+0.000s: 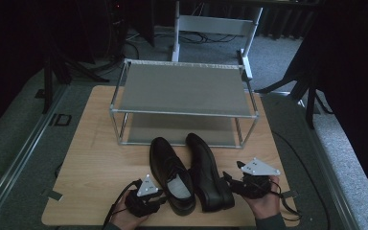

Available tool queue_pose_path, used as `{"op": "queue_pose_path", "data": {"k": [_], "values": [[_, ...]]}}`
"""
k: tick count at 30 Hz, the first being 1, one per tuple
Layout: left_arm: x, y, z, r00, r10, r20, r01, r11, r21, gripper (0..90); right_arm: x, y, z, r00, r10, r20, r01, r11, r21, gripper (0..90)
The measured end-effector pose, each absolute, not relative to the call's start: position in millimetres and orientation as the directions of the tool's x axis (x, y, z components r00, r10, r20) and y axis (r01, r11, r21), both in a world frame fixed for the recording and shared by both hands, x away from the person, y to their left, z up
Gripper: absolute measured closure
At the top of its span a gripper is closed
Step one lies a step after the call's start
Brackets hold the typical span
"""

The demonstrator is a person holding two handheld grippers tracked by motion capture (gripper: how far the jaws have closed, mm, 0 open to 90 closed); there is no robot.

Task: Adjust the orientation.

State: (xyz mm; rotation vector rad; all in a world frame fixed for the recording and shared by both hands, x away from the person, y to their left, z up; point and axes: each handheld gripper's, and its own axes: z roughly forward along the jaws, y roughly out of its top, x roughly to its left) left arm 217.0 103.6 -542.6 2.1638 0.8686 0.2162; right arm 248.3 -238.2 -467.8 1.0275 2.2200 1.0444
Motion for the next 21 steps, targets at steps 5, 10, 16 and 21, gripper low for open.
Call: {"op": "queue_pose_path", "data": {"k": [5, 10, 16, 21], "values": [[217, 103, -543, 0.752, 0.649, -0.120, 0.514, -0.462, 0.723, 68.1, 234, -228, -472, -0.641, 0.761, -0.105, 0.427, 0.467, 0.774, 36.4], [217, 103, -543, 0.751, 0.649, -0.121, 0.515, -0.461, 0.722, 67.1, 229, -222, -481, -0.658, 0.739, -0.145, 0.421, 0.520, 0.743, 37.5], [218, 104, -543, 0.751, 0.649, -0.123, 0.516, -0.460, 0.723, 66.3, 234, -230, -481, -0.658, 0.748, -0.082, 0.452, 0.480, 0.752, 42.4], [218, 104, -543, 0.752, 0.648, -0.123, 0.515, -0.461, 0.723, 66.1, 236, -248, -479, -0.600, 0.797, -0.074, 0.478, 0.431, 0.765, 48.0]]}}
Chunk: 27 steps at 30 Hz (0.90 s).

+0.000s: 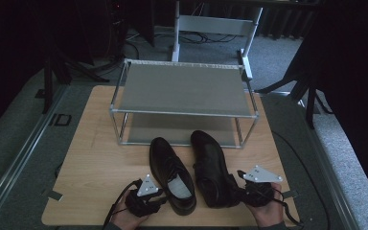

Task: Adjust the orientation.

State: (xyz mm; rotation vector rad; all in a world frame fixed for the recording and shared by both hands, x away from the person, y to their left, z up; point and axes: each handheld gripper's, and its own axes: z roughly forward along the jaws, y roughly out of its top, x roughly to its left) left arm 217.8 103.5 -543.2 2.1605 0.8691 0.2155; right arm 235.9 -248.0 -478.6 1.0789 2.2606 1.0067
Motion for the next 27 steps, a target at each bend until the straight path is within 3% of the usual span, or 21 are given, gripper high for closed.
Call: {"op": "queue_pose_path", "data": {"k": [11, 15, 23, 27], "values": [[218, 104, -543, 0.753, 0.647, -0.123, 0.514, -0.461, 0.724, 65.1, 248, -287, -484, -0.416, 0.905, -0.089, 0.579, 0.339, 0.742, 56.6], [218, 104, -544, 0.751, 0.649, -0.121, 0.514, -0.459, 0.725, 64.1, 248, -301, -479, -0.360, 0.931, -0.066, 0.584, 0.280, 0.762, 51.0], [219, 104, -544, 0.751, 0.649, -0.123, 0.515, -0.458, 0.725, 63.1, 258, -285, -479, -0.474, 0.880, 0.029, 0.587, 0.292, 0.755, 51.2], [219, 105, -544, 0.751, 0.649, -0.125, 0.515, -0.457, 0.725, 62.2, 270, -277, -485, -0.467, 0.884, -0.008, 0.614, 0.331, 0.716, 61.9]]}}
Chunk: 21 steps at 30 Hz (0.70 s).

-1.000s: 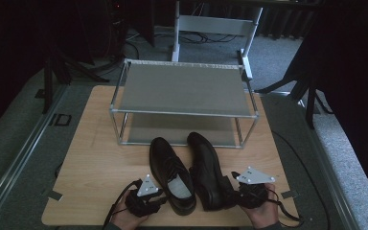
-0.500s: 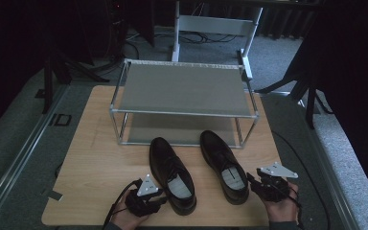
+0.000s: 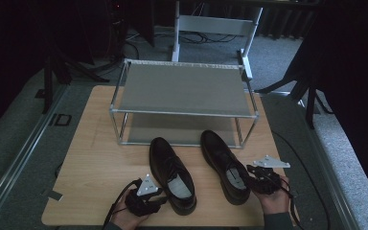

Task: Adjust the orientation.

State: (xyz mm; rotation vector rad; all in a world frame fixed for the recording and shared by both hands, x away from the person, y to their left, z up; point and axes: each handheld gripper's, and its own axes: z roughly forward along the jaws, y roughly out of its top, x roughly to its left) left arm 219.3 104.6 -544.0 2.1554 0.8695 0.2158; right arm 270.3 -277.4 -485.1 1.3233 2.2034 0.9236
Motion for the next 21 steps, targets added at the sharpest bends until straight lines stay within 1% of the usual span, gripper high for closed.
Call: {"op": "queue_pose_path", "data": {"k": [1, 2, 3, 5, 7, 9, 12, 16, 19, 21], "values": [[220, 105, -544, 0.751, 0.648, -0.128, 0.516, -0.454, 0.726, 62.2, 275, -277, -487, -0.470, 0.883, -0.003, 0.628, 0.337, 0.701, 67.2], [220, 105, -544, 0.751, 0.648, -0.128, 0.516, -0.454, 0.726, 62.1, 275, -277, -487, -0.470, 0.883, -0.003, 0.628, 0.337, 0.701, 67.2], [220, 105, -544, 0.751, 0.648, -0.130, 0.517, -0.453, 0.726, 62.0, 286, -280, -487, -0.465, 0.885, 0.012, 0.644, 0.329, 0.691, 82.2], [220, 105, -544, 0.751, 0.647, -0.131, 0.517, -0.452, 0.727, 62.0, 288, -281, -486, -0.468, 0.884, 0.023, 0.647, 0.324, 0.691, 82.4], [221, 105, -545, 0.750, 0.646, -0.138, 0.520, -0.448, 0.727, 61.8, 295, -284, -484, -0.451, 0.893, 0.000, 0.638, 0.322, 0.699, 82.7], [221, 105, -545, 0.750, 0.647, -0.142, 0.522, -0.445, 0.728, 61.7, 297, -286, -483, -0.447, 0.894, 0.002, 0.636, 0.317, 0.704, 82.2], [224, 107, -544, 0.758, 0.637, -0.142, 0.518, -0.455, 0.724, 59.6, 307, -293, -484, -0.458, 0.886, 0.070, 0.646, 0.277, 0.711, 80.0], [229, 114, -542, 0.733, 0.668, -0.128, 0.528, -0.441, 0.726, 60.5, 308, -294, -485, -0.467, 0.883, 0.052, 0.634, 0.293, 0.715, 81.3], [237, 124, -540, 0.691, 0.714, -0.112, 0.547, -0.416, 0.727, 60.9, 307, -293, -485, -0.471, 0.881, 0.039, 0.627, 0.303, 0.718, 81.9], [244, 129, -541, 0.669, 0.735, -0.112, 0.564, -0.404, 0.720, 61.4, 307, -291, -484, -0.493, 0.869, 0.032, 0.607, 0.318, 0.728, 81.9]]}}
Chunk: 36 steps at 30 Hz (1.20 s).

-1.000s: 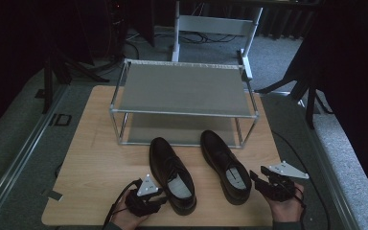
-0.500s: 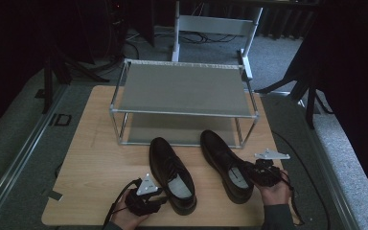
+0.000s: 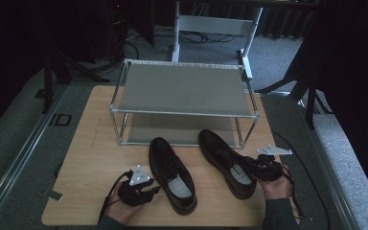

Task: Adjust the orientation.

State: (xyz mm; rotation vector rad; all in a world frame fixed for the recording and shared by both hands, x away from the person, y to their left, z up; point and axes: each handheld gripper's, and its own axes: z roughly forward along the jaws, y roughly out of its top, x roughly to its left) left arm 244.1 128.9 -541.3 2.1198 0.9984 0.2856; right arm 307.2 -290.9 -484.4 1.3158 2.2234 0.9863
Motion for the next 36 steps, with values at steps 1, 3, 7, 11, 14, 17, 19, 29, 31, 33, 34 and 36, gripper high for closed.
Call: {"op": "queue_pose_path", "data": {"k": [1, 3, 7, 11, 14, 17, 19, 29, 31, 33, 34, 36], "values": [[247, 129, -543, 0.666, 0.737, -0.114, 0.569, -0.404, 0.716, 61.5, 307, -290, -484, -0.503, 0.864, 0.025, 0.598, 0.326, 0.732, 81.9], [252, 127, -546, 0.668, 0.734, -0.125, 0.581, -0.409, 0.704, 61.7, 307, -289, -484, -0.513, 0.858, 0.018, 0.587, 0.336, 0.737, 81.9], [256, 122, -546, 0.695, 0.707, -0.130, 0.570, -0.431, 0.700, 66.6, 308, -292, -486, -0.528, 0.848, 0.040, 0.582, 0.327, 0.744, 81.7], [261, 116, -547, 0.707, 0.693, -0.140, 0.564, -0.433, 0.703, 68.1, 309, -297, -488, -0.538, 0.838, 0.084, 0.587, 0.301, 0.752, 81.8], [266, 106, -547, 0.729, 0.673, -0.121, 0.542, -0.461, 0.703, 68.1, 309, -295, -487, -0.546, 0.834, 0.075, 0.577, 0.310, 0.755, 82.0], [271, 96, -547, 0.743, 0.661, -0.111, 0.527, -0.474, 0.706, 68.0, 308, -294, -487, -0.550, 0.832, 0.071, 0.573, 0.314, 0.757, 82.0], [274, 92, -547, 0.745, 0.658, -0.111, 0.524, -0.474, 0.708, 68.0, 310, -291, -487, -0.552, 0.831, 0.077, 0.569, 0.308, 0.762, 82.0], [280, 83, -547, 0.754, 0.648, -0.108, 0.512, -0.477, 0.714, 67.8, 321, -270, -487, -0.586, 0.806, 0.083, 0.552, 0.322, 0.770, 82.2], [281, 80, -547, 0.757, 0.645, -0.109, 0.511, -0.480, 0.713, 67.8, 323, -266, -488, -0.590, 0.803, 0.089, 0.552, 0.320, 0.770, 82.2], [283, 77, -547, 0.762, 0.638, -0.113, 0.509, -0.480, 0.714, 67.7, 324, -262, -488, -0.597, 0.797, 0.090, 0.547, 0.322, 0.773, 82.3], [283, 76, -548, 0.762, 0.637, -0.117, 0.509, -0.478, 0.716, 67.7, 325, -260, -487, -0.598, 0.797, 0.086, 0.546, 0.326, 0.772, 82.2], [283, 74, -548, 0.768, 0.630, -0.116, 0.505, -0.483, 0.715, 67.6, 324, -260, -488, -0.598, 0.796, 0.087, 0.545, 0.325, 0.773, 82.2]]}}
